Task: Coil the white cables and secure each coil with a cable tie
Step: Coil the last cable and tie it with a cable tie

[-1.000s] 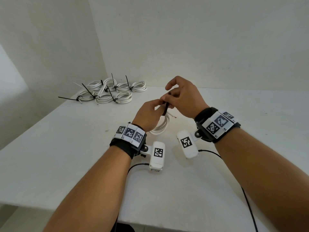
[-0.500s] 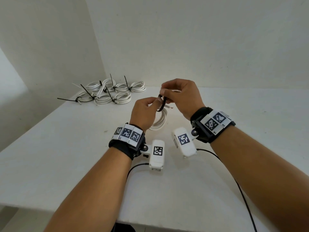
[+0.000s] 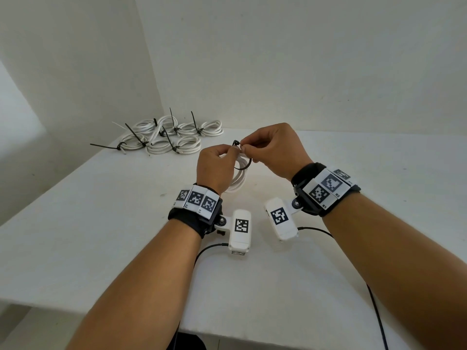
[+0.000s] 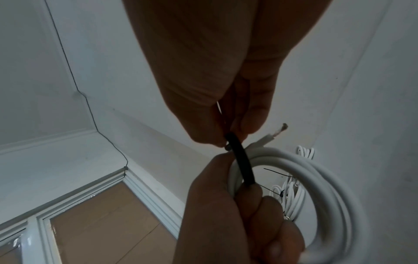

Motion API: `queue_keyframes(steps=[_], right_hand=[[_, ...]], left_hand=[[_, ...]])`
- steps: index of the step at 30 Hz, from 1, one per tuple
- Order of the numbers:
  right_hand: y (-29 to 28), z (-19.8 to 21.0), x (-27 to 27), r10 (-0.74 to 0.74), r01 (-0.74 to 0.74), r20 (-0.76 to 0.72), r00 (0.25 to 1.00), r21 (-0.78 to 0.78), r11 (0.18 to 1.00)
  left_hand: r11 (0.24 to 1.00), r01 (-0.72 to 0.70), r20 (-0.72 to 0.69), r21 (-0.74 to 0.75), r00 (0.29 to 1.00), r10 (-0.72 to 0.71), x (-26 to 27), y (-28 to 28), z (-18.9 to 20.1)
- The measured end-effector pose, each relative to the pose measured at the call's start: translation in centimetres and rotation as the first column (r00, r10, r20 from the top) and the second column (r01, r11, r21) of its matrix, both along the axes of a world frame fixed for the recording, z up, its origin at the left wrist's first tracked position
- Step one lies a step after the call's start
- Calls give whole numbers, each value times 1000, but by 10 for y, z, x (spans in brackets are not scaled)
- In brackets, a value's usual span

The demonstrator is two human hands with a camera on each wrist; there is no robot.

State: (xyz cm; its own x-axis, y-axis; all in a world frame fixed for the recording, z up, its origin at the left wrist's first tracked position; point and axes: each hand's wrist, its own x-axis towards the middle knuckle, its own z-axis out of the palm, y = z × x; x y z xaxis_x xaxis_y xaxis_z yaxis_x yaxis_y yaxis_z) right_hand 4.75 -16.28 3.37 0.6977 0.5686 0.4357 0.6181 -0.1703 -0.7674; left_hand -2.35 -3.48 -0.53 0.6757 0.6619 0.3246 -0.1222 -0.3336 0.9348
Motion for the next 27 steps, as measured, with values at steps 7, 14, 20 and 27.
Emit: queue_keyframes(steps=[7, 14, 20, 27], right_hand=[[0, -1, 2, -25, 25, 9, 1000, -29, 999], [-2, 2, 5, -6, 3, -59, 998, -51, 999], [-6, 4, 7, 5, -15, -107, 994, -96, 995], [-6, 4, 7, 36, -24, -296, 955, 43, 999]], left_hand=[[993, 8, -42, 115, 999, -3, 2, 1, -2], [971, 39, -73, 234, 997, -23, 1, 3, -4], [959, 75, -89, 274, 995, -53, 0, -2, -3], [911, 67, -55, 407, 997, -49, 0, -2, -3]])
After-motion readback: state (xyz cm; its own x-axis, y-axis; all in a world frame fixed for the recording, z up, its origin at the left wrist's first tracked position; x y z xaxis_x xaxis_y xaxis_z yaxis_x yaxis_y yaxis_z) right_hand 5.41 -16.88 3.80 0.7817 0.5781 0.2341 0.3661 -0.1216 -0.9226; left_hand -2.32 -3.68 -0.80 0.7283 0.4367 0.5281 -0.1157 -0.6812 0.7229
